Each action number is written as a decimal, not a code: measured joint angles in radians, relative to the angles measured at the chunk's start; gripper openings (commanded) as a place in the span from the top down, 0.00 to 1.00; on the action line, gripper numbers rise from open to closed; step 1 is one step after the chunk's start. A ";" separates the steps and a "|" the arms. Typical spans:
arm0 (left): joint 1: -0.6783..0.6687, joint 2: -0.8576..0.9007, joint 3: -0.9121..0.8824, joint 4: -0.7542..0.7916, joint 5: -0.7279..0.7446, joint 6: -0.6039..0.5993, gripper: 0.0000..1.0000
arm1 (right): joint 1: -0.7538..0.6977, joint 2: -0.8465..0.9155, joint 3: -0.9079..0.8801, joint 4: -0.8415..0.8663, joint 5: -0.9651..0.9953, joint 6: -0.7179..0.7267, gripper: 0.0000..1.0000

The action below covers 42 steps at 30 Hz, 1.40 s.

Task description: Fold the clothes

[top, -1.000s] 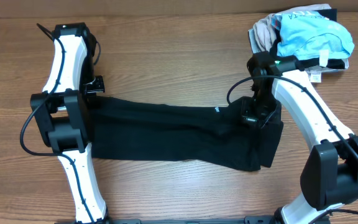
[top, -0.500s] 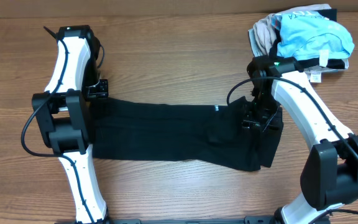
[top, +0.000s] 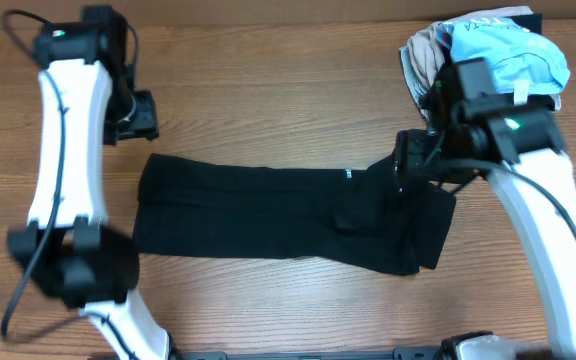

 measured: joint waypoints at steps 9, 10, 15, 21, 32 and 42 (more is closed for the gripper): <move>0.000 -0.298 0.003 0.053 0.065 0.036 0.36 | 0.000 -0.160 0.005 0.030 -0.006 -0.027 0.24; 0.000 -0.310 0.002 0.051 0.067 0.038 0.35 | 0.000 -0.161 0.005 0.031 -0.006 -0.029 0.24; 0.000 -0.358 -0.099 0.095 0.078 0.056 0.34 | 0.000 -0.161 0.005 0.038 -0.006 -0.031 0.23; 0.000 -0.376 -0.391 0.344 0.103 0.077 0.21 | 0.000 -0.161 0.005 0.039 -0.006 -0.039 0.14; 0.061 -0.372 -0.821 0.737 0.163 0.136 0.09 | 0.000 -0.107 0.005 0.007 -0.006 -0.056 0.11; 0.220 -0.348 -0.993 0.917 0.244 0.229 0.01 | 0.000 -0.054 0.005 0.006 -0.006 -0.059 0.11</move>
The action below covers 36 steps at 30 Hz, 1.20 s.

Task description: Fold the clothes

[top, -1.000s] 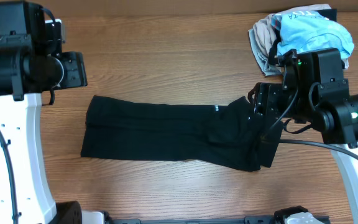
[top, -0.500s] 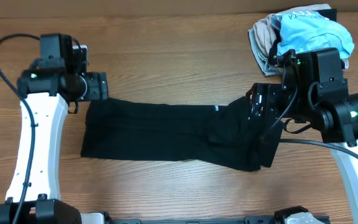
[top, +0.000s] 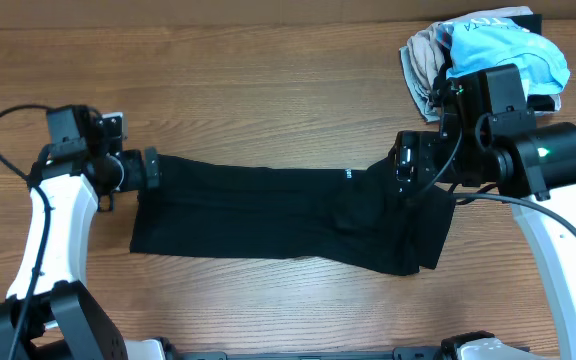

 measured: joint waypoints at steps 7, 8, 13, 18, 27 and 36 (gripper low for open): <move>0.024 0.104 -0.011 0.005 0.053 0.038 0.06 | 0.000 0.029 0.000 0.000 0.000 0.000 0.11; 0.024 0.119 -0.011 0.005 0.058 0.039 0.06 | 0.000 0.029 0.000 0.000 0.000 -0.001 0.11; 0.024 0.180 -0.012 0.003 0.074 0.042 0.07 | 0.000 0.029 0.000 0.000 0.000 -0.001 0.11; 0.024 0.222 -0.012 -0.013 0.073 0.042 0.07 | 0.000 0.029 0.000 0.000 0.000 0.000 0.11; 0.024 0.267 0.009 -0.039 0.069 0.045 0.13 | 0.000 0.029 0.000 -0.001 0.000 0.000 0.11; 0.029 0.299 0.037 -0.065 0.051 0.006 0.57 | 0.000 0.029 0.000 0.006 0.000 -0.001 0.11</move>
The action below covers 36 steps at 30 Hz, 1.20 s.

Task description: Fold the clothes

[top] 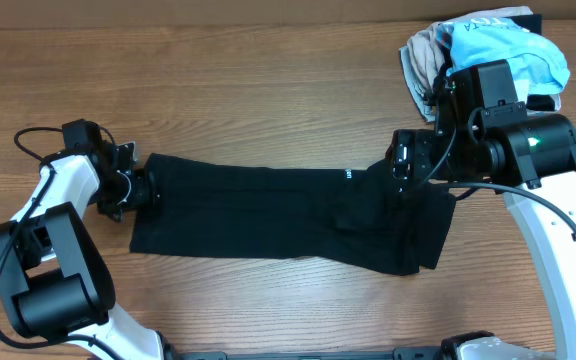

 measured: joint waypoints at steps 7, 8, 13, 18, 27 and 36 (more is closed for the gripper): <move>0.000 0.013 0.000 -0.026 0.044 -0.102 0.96 | 0.000 0.000 0.000 0.006 0.000 0.000 0.11; 0.000 0.013 0.000 -0.024 0.049 -0.116 0.96 | 0.000 0.000 0.000 0.006 0.000 0.000 0.11; 0.012 0.020 0.012 -0.034 0.068 -0.154 0.96 | 0.000 0.000 0.000 0.019 -0.007 0.000 0.11; 0.033 0.075 0.108 -0.142 0.074 -0.159 0.96 | 0.000 0.003 0.000 0.045 -0.038 0.000 0.11; 0.071 0.099 0.450 -0.375 0.035 -0.063 0.96 | 0.000 0.066 0.000 0.048 -0.061 0.001 0.11; -0.009 0.099 0.505 -0.488 0.019 0.051 0.96 | 0.000 0.093 0.000 0.063 -0.061 0.000 0.11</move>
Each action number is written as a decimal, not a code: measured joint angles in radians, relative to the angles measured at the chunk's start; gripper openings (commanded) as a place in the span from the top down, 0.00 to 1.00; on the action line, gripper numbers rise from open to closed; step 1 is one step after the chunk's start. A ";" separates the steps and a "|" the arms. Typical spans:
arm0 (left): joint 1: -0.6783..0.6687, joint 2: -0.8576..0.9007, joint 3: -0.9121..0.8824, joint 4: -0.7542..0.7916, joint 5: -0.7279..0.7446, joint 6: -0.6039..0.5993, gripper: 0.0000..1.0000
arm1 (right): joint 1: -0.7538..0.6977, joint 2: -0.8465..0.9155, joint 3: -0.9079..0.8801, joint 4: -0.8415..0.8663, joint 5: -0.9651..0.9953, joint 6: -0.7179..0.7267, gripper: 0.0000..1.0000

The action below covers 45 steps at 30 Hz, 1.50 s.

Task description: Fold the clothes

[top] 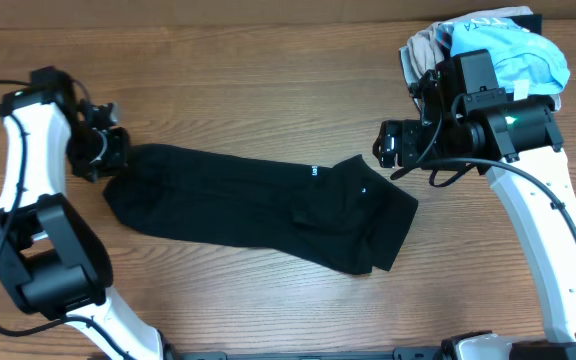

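A long black garment [258, 205] lies flat on the wooden table, slanting from upper left to lower right. Its left end narrows to a pulled-up corner, and my left gripper [116, 155] is shut on that corner. The thicker right end [378, 225] lies folded over on itself. My right gripper [386, 148] hovers just beyond the garment's upper right edge. Its fingers look apart, with no cloth between them.
A pile of other clothes [488, 50], light blue and beige, sits at the back right corner behind my right arm. Bare table [268, 90] shows behind and in front of the garment. My left arm's base stands at the front left.
The left gripper has moved back and left with the garment's corner in it. The whole garment has shifted left and now lies slanted. The right gripper is off the cloth.
At first the left gripper was behind the garment's left end and the right gripper sat on its right end. The left gripper then came to the left edge and closed on the corner. Now the garment lies further left, free of the right gripper.
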 measured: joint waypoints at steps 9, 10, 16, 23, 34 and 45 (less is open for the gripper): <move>-0.211 0.000 0.000 -0.048 -0.002 0.027 0.96 | 0.000 0.000 0.000 -0.001 0.000 0.000 0.11; -0.238 0.000 0.000 -0.050 -0.002 0.027 0.96 | 0.000 0.000 0.000 -0.001 0.000 0.000 0.11; -0.416 0.000 0.000 -0.044 -0.002 0.014 0.96 | 0.000 0.000 0.000 -0.006 0.000 0.000 0.11; -0.568 0.000 0.000 0.005 -0.010 -0.021 0.91 | 0.000 0.000 0.000 -0.010 0.000 0.000 0.11; -0.621 0.000 0.000 0.011 -0.060 -0.073 0.28 | 0.000 0.000 0.000 -0.012 0.000 0.000 0.11; -0.573 0.000 -0.003 -0.029 -0.137 -0.080 0.46 | 0.000 0.000 0.000 -0.011 0.000 0.000 0.11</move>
